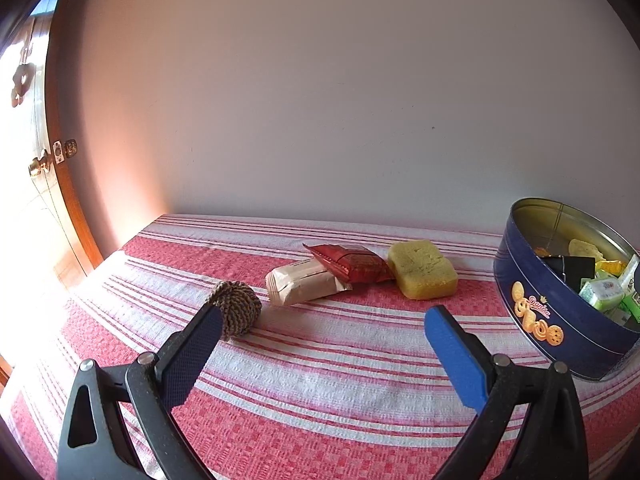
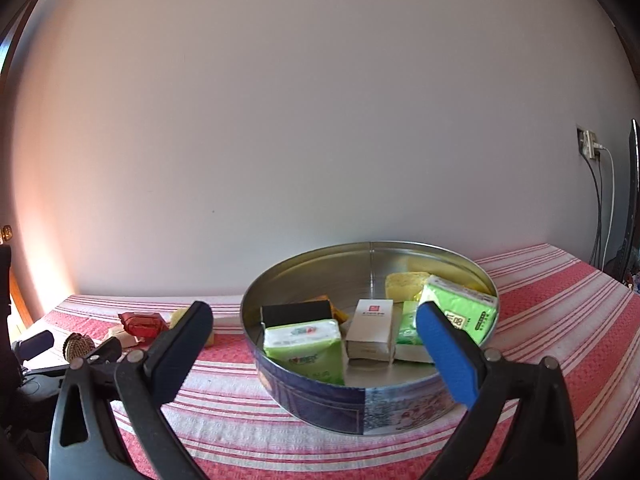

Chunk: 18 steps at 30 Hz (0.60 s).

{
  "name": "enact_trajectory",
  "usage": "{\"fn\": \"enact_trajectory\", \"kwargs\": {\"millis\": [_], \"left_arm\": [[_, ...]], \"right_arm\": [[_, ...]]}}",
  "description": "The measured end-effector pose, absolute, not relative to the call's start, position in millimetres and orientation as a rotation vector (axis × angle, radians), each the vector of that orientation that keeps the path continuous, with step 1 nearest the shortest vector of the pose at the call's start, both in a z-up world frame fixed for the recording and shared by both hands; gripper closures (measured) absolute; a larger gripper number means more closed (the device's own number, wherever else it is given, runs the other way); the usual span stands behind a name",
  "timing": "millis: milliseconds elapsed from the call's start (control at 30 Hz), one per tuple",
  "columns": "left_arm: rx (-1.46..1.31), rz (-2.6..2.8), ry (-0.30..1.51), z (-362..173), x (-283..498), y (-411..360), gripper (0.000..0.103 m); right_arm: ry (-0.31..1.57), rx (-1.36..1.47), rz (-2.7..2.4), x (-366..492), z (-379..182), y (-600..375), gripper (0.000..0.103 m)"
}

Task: Organize objects
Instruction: 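Withdraw both open tools and move them toward the rope ball and sponge, then grasp the rope ball with the left gripper while the right grasps the yellow sponge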

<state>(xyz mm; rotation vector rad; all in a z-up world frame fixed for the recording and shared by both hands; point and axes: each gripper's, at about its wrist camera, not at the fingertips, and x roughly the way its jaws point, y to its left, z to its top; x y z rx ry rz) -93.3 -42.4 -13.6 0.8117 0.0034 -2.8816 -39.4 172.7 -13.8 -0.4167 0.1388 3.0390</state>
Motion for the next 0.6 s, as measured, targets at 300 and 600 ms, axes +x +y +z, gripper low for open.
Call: {"fn": "enact_trajectory", "kwargs": {"millis": [300,600], "left_arm": [[1.018,-2.723,0.180,-31.7,-144.1,-115.5,0.001],[1.244,-2.657,0.336,-55.6,-183.6,-146.3,0.001]], "right_arm": [[0.106,-0.536,3.154,-59.2,-19.4,120.4,0.000],[0.062,-0.818,3.223,-113.0,-33.0,73.3,0.007]]}}
